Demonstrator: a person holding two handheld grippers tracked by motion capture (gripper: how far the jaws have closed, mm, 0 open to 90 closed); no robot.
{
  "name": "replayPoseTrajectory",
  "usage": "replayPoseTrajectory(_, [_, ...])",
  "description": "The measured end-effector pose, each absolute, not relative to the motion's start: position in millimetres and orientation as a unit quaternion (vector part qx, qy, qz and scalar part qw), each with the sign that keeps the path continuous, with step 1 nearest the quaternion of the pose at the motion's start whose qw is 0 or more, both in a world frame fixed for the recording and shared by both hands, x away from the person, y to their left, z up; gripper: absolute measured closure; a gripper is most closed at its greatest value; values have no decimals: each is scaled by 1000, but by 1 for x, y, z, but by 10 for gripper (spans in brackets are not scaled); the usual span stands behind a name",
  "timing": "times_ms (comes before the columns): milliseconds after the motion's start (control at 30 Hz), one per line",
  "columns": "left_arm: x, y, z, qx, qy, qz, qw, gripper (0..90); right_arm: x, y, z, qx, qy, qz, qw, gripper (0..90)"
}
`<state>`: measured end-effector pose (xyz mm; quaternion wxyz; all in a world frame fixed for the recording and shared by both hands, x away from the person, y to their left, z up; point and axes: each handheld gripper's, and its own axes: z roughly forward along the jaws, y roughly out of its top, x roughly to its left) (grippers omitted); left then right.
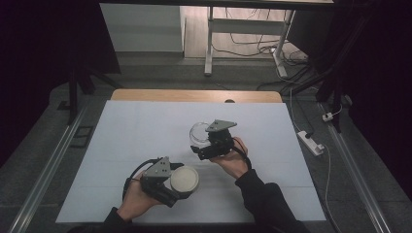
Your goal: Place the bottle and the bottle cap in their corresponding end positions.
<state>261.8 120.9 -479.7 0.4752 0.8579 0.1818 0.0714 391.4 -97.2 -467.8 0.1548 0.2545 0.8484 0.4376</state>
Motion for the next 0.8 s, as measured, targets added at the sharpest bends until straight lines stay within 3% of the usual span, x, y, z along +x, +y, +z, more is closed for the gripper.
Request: replayPoseTrajectory(800, [290, 100, -510, 866, 202, 86, 449, 83, 439, -91, -477, 287, 841, 424, 176, 63])
